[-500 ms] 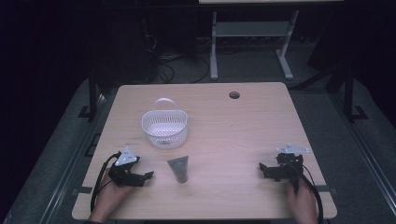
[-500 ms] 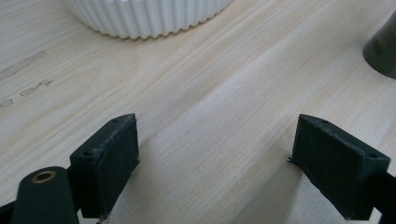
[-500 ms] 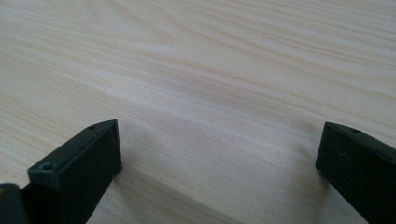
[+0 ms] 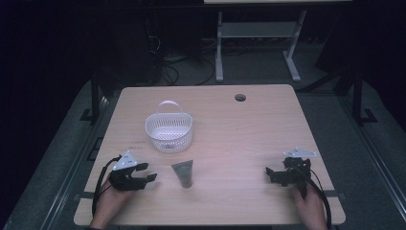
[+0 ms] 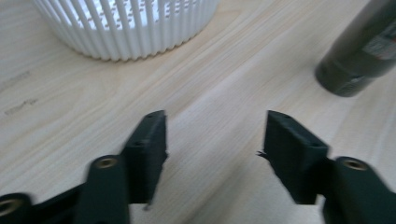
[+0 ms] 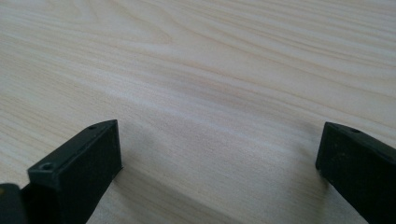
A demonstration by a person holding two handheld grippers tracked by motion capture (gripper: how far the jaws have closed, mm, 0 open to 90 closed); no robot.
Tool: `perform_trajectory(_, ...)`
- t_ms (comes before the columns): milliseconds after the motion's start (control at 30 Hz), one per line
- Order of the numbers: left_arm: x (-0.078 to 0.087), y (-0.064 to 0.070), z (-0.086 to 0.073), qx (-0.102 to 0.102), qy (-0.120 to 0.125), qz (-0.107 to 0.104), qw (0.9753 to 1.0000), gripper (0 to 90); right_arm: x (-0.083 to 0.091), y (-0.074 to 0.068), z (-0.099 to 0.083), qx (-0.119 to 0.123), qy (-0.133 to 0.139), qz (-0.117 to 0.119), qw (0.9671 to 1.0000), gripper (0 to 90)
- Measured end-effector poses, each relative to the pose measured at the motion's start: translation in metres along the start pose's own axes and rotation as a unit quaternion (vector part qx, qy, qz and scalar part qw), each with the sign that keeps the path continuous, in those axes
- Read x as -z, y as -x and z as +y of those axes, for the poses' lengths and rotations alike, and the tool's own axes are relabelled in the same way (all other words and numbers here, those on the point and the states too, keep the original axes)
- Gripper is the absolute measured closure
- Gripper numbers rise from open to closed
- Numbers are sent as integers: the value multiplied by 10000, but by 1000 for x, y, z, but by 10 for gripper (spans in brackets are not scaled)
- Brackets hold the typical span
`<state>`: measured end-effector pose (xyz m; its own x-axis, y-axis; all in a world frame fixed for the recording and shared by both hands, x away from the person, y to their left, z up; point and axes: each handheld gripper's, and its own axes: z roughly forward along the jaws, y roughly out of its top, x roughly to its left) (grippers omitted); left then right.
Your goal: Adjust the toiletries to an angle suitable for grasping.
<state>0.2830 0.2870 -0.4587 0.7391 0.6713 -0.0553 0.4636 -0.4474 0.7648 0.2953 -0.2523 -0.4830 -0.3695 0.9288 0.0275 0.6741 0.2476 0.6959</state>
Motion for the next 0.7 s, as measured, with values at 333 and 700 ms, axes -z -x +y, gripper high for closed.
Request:
perform_trajectory(333,16,5,11,-24,125,-326,9994,837,0,0,0,3,1,0,10000,0)
perform_trajectory(700,31,19,30,-127,271,-610,9977,897,0,0,0,2,0,-1,10000,0)
